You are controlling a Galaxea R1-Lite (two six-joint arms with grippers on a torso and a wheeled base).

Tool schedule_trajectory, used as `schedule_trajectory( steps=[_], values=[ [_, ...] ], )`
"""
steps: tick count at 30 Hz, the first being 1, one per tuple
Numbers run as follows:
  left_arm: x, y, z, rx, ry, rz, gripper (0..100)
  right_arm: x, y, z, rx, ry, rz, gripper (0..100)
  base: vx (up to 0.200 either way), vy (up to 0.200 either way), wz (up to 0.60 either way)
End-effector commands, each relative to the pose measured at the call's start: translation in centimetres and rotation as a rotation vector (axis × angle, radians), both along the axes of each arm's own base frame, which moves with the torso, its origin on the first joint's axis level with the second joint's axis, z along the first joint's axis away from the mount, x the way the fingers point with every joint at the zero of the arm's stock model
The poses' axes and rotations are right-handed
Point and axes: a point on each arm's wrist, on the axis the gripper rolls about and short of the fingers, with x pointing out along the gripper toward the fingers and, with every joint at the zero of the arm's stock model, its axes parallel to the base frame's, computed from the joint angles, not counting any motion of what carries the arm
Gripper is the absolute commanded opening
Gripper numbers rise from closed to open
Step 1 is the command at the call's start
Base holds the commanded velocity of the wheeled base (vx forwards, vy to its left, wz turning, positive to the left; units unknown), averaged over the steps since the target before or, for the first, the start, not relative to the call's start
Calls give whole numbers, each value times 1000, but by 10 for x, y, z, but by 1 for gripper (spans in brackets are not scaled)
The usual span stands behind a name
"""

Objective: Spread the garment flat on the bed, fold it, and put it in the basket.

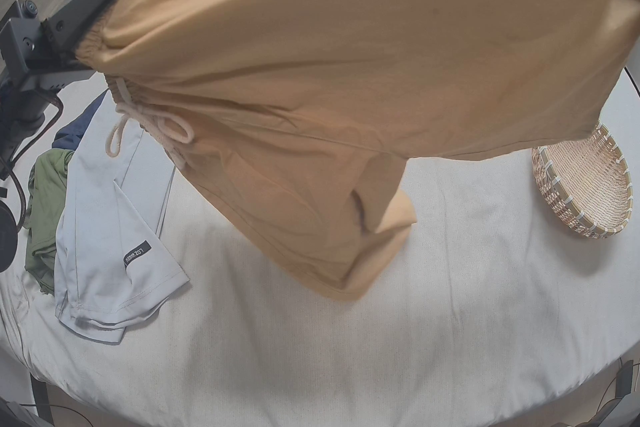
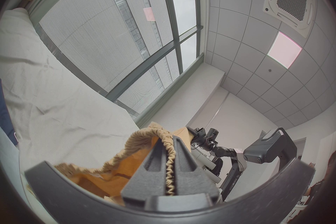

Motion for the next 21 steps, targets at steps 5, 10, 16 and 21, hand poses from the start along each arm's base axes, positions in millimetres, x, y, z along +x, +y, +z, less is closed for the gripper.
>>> schedule_trajectory(
  steps=[5, 10, 16, 21],
  values=[
    [-9, 5, 12, -17, -28, 7, 0, -30, -2, 67, 3, -142, 14, 0, 0, 0, 0],
    [-12, 6, 11, -19, -31, 8, 0, -41, -3, 79, -31, -169, 42, 0, 0, 0, 0],
    [-17, 8, 1, -70, 20, 57, 0, -28, -1, 37, -77, -23, 57, 0, 0, 0, 0],
    [-14, 10, -15, -153, 96, 151, 0, -17, 1, -26, -158, 104, 43, 0, 0, 0, 0]
  ],
)
